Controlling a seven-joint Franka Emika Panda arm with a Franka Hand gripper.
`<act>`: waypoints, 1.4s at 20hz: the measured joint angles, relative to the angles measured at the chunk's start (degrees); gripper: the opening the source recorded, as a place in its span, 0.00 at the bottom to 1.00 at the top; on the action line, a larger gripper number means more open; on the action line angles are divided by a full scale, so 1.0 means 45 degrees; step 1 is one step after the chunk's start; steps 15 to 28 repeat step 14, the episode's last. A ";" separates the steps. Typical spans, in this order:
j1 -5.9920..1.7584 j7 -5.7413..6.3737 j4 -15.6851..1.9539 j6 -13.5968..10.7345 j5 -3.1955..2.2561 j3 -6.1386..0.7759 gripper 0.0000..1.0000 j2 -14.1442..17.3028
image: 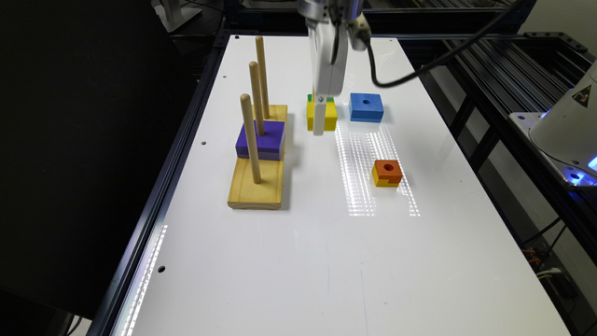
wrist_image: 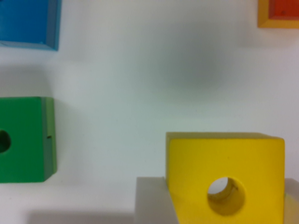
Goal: Pick up yellow block.
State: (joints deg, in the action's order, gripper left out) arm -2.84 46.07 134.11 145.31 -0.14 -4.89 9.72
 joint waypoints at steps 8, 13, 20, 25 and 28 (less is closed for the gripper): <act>0.0001 0.0000 -0.0042 -0.1198 0.0009 -0.0012 0.00 -0.1280; 0.0001 0.0000 -0.0025 -0.2132 0.0022 -0.0029 0.00 -0.2240; 0.0001 0.0000 -0.0028 -0.2138 0.0022 -0.0030 0.00 -0.2259; 0.0001 0.0000 -0.0028 -0.2138 0.0022 -0.0030 0.00 -0.2259; 0.0001 0.0000 -0.0028 -0.2138 0.0022 -0.0030 0.00 -0.2259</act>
